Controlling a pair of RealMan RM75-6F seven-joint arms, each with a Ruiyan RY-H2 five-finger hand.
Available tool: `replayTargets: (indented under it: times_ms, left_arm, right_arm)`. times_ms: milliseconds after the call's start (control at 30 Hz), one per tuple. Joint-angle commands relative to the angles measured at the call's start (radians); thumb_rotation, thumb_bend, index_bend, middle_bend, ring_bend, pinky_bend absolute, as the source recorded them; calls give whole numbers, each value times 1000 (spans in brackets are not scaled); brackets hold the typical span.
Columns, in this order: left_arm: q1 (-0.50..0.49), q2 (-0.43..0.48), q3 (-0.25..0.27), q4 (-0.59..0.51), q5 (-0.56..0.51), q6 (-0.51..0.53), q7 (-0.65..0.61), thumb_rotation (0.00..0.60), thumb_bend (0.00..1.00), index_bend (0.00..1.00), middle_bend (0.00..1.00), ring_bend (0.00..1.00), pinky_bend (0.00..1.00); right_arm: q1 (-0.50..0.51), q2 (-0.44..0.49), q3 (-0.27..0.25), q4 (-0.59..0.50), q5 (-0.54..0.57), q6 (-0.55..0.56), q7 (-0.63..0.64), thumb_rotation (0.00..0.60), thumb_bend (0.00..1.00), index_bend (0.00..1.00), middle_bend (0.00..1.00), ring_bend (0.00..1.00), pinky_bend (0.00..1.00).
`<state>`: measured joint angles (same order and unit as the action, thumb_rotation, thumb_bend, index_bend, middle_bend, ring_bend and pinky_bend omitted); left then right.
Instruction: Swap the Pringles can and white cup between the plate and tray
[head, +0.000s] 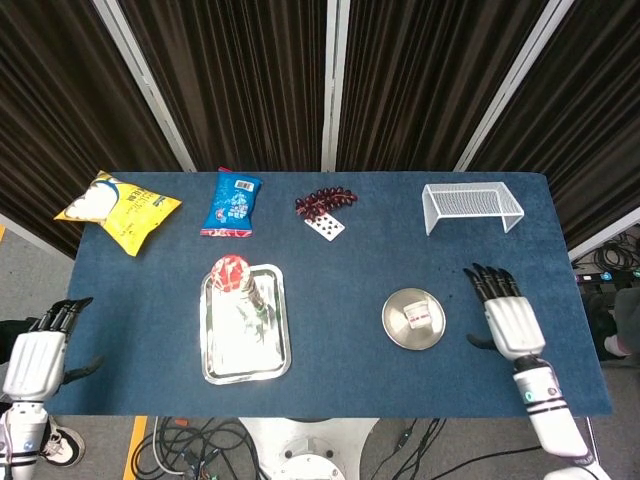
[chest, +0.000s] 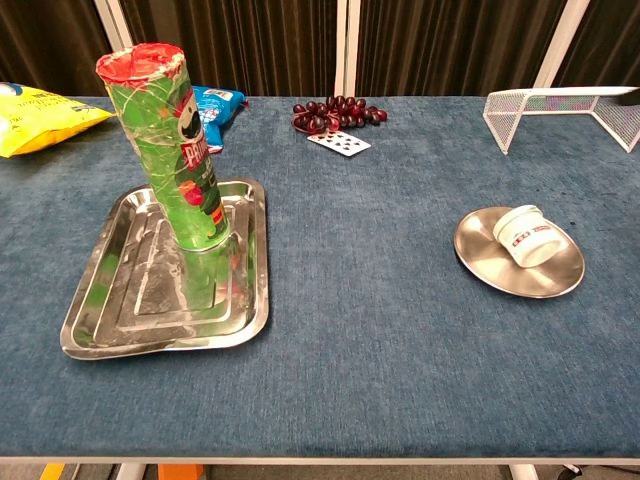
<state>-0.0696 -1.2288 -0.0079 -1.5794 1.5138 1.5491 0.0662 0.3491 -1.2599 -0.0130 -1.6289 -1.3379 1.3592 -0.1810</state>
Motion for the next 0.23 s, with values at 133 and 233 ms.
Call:
replayTargets:
  times_ms: [133,233]
  left_arm:
    - [17,-22,36,68,45,6,34,600,94,166,154,73,248]
    - [13,-27,44,80,39,-24,42,600,93,163,144,57,216]
  right_arm:
    - [-209,25,-80,77,-52,185,103,600,0,0,0,0,0]
    - [-230,11,-86,104,-74,191,113,600,0,0,0,0,0]
